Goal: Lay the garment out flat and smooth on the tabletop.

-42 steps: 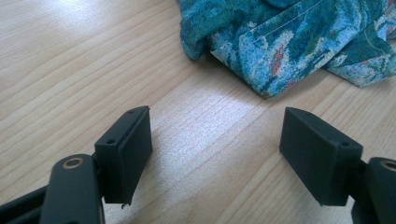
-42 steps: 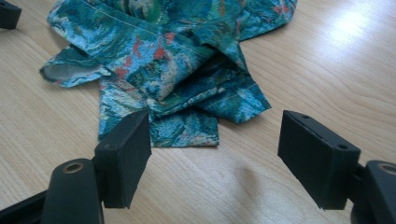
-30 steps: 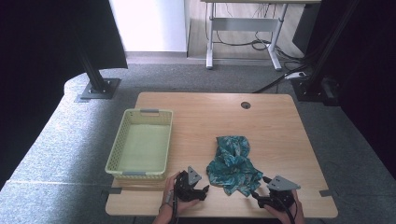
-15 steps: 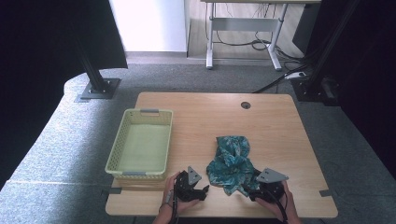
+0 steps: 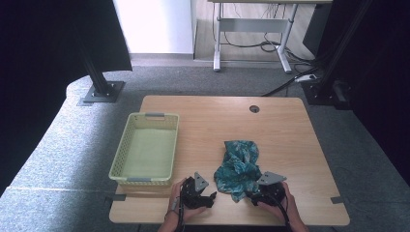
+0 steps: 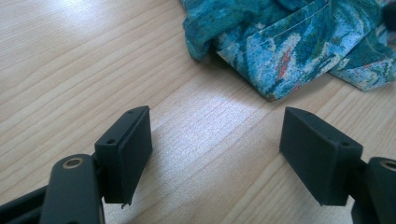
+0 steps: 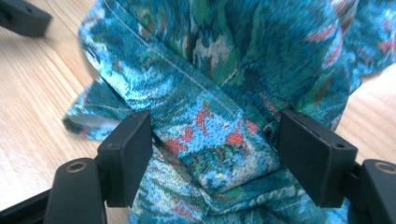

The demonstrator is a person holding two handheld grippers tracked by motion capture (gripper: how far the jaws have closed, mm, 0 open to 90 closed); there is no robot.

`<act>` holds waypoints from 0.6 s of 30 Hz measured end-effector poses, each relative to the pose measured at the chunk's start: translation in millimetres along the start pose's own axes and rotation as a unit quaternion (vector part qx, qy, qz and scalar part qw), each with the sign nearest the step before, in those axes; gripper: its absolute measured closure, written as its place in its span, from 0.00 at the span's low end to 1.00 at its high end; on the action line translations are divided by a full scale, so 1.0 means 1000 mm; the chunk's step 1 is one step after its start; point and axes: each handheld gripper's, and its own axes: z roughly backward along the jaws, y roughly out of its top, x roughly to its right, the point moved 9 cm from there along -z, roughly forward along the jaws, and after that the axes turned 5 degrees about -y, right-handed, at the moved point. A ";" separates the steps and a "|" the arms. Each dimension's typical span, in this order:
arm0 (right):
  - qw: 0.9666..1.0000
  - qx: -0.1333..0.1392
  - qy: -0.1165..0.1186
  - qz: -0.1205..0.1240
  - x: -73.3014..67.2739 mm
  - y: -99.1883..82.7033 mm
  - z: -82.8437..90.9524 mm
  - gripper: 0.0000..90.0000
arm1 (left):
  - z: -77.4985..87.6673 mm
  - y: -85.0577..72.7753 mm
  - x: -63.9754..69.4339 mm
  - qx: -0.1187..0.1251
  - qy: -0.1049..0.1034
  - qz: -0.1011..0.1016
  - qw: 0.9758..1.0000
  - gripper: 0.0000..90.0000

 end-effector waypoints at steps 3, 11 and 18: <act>1.000 0.003 -0.005 -0.008 0.000 -0.002 -0.001 0.31 | 0.000 0.000 0.000 0.000 0.000 0.000 1.000 0.28; 1.000 0.010 0.001 -0.014 -0.003 -0.001 0.006 0.66 | 0.000 0.000 0.000 0.000 0.001 0.000 1.000 0.28; 1.000 0.024 0.012 -0.002 -0.014 0.000 0.022 0.85 | 0.001 0.000 0.000 0.001 0.003 0.002 1.000 0.29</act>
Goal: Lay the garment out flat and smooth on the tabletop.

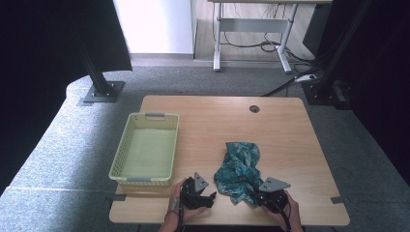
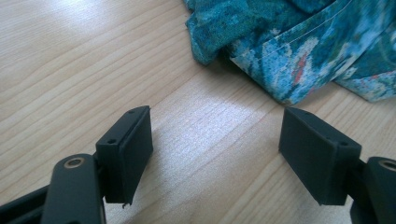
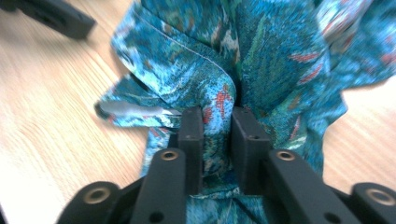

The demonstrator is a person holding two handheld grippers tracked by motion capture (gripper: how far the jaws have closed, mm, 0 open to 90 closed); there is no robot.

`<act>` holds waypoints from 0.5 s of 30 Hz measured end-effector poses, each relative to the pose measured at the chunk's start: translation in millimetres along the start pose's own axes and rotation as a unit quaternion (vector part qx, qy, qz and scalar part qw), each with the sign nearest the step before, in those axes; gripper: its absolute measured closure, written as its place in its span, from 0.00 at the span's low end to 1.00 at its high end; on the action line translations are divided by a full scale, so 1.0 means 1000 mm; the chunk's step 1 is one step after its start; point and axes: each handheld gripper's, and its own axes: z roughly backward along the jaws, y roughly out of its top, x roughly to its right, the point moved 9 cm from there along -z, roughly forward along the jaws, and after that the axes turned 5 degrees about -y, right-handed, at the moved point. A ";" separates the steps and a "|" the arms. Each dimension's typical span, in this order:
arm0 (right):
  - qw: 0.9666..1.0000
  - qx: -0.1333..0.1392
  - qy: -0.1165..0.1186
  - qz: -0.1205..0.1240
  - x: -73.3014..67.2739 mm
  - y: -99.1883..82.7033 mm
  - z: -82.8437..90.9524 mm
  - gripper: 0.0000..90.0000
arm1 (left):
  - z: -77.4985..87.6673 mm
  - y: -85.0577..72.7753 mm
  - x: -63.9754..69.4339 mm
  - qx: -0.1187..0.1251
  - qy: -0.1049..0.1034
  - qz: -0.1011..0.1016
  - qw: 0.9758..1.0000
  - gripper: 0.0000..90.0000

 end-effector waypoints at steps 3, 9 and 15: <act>1.000 0.023 -0.004 -0.007 0.001 0.009 0.009 0.90 | 0.000 0.000 0.000 0.000 0.000 0.000 1.000 0.29; 0.999 0.039 0.000 -0.010 0.004 0.016 0.019 0.92 | 0.000 0.000 0.000 0.000 0.000 0.000 1.000 0.29; 0.998 0.050 0.012 -0.028 0.007 0.019 0.021 0.92 | 0.000 0.000 0.000 0.000 0.001 -0.001 1.000 0.29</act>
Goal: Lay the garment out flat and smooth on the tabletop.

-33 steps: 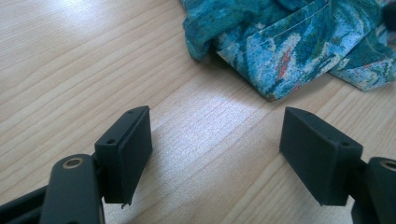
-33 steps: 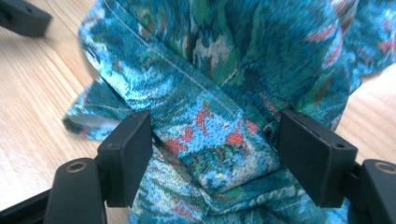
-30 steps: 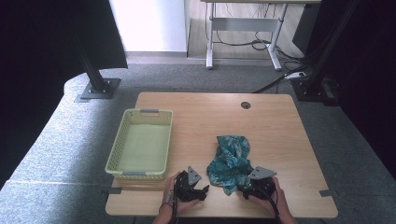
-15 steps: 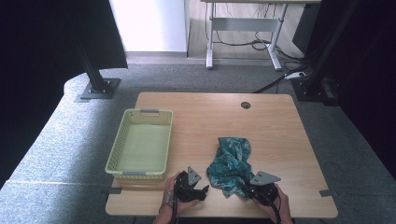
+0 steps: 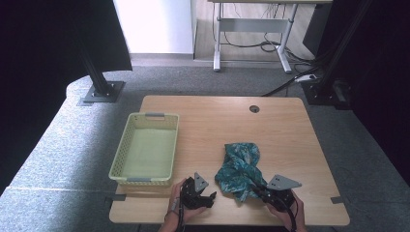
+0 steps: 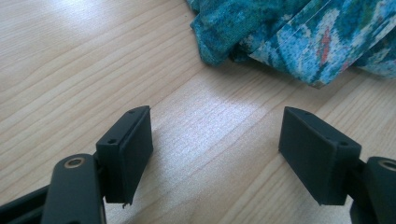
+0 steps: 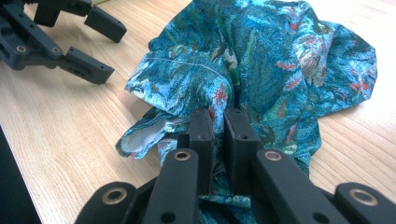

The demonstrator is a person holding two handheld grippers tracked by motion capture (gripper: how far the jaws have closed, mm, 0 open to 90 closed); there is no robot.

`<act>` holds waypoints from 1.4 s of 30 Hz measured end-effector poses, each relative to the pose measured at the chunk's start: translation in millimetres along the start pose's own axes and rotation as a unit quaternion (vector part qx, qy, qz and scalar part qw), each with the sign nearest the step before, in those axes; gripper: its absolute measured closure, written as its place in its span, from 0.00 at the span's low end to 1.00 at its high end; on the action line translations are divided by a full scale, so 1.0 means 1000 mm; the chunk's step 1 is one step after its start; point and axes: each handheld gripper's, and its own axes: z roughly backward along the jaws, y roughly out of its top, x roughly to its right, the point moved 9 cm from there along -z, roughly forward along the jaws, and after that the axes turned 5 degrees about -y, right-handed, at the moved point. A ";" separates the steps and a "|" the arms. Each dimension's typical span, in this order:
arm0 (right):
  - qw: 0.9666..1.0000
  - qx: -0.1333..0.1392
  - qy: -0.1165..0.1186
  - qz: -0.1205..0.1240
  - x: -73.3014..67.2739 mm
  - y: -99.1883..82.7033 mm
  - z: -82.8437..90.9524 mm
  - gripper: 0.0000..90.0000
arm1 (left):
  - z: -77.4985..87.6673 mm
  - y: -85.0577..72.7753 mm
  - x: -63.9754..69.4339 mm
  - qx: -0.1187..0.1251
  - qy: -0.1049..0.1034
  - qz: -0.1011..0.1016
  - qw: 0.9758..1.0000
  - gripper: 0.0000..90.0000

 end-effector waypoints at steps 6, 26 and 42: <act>1.000 -0.015 0.026 -0.010 0.003 -0.007 -0.007 0.86 | 0.000 0.000 0.000 0.000 0.000 0.000 1.000 0.29; 0.999 -0.047 0.006 0.003 0.008 -0.016 -0.012 0.96 | 0.000 0.000 0.000 0.000 -0.001 -0.001 1.000 0.30; 1.000 0.027 0.002 -0.003 0.002 0.027 0.022 0.97 | -0.003 0.004 0.019 0.004 0.000 -0.057 0.998 0.25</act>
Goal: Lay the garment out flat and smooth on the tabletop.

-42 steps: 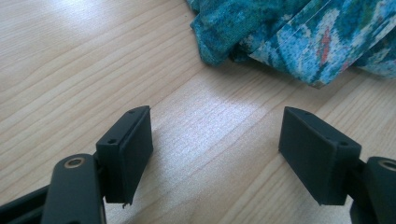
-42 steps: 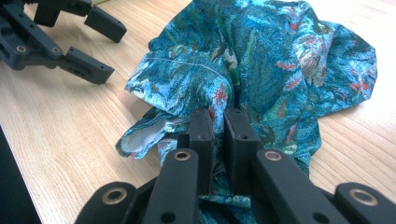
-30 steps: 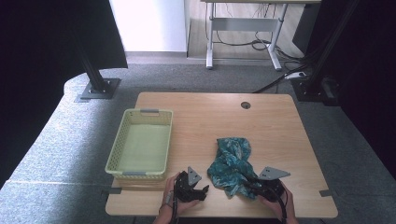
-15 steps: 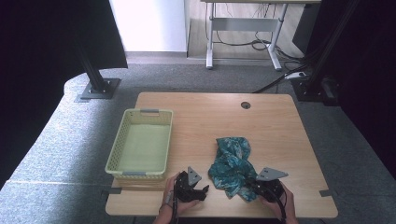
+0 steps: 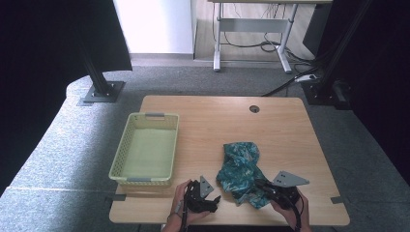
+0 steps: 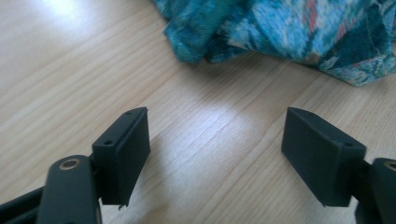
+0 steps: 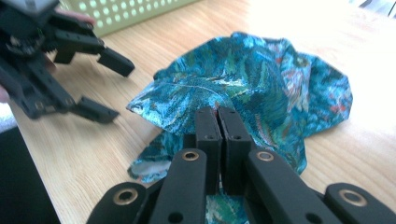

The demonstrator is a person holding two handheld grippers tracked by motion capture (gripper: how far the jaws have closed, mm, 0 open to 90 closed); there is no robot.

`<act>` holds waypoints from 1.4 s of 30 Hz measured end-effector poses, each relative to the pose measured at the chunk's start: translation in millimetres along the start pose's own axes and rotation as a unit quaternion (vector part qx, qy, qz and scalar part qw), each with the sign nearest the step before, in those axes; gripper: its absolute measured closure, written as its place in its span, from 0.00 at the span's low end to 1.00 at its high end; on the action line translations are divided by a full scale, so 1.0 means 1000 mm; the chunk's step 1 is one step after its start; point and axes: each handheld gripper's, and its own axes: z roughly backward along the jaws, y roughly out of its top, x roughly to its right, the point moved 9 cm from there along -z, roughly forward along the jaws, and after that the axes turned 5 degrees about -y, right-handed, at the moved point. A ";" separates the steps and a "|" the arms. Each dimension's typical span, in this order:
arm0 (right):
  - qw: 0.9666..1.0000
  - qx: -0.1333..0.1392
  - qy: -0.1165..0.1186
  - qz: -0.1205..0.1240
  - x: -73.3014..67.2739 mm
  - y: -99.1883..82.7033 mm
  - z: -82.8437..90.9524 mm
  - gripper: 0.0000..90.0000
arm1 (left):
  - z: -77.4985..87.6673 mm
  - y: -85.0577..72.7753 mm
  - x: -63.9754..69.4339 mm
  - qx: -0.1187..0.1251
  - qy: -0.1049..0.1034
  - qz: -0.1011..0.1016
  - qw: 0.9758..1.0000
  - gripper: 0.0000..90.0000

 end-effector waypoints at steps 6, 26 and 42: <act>1.000 0.014 0.005 -0.003 0.000 0.012 0.008 0.97 | -0.009 0.015 0.010 0.020 0.018 -0.031 0.999 0.26; 1.000 0.006 0.013 0.001 -0.006 0.006 0.007 0.97 | -0.006 0.047 0.022 0.108 -0.017 -0.031 0.994 0.90; 1.000 0.012 0.014 0.008 -0.010 0.002 0.014 0.97 | 0.018 0.053 0.031 0.072 -0.042 -0.060 0.995 0.94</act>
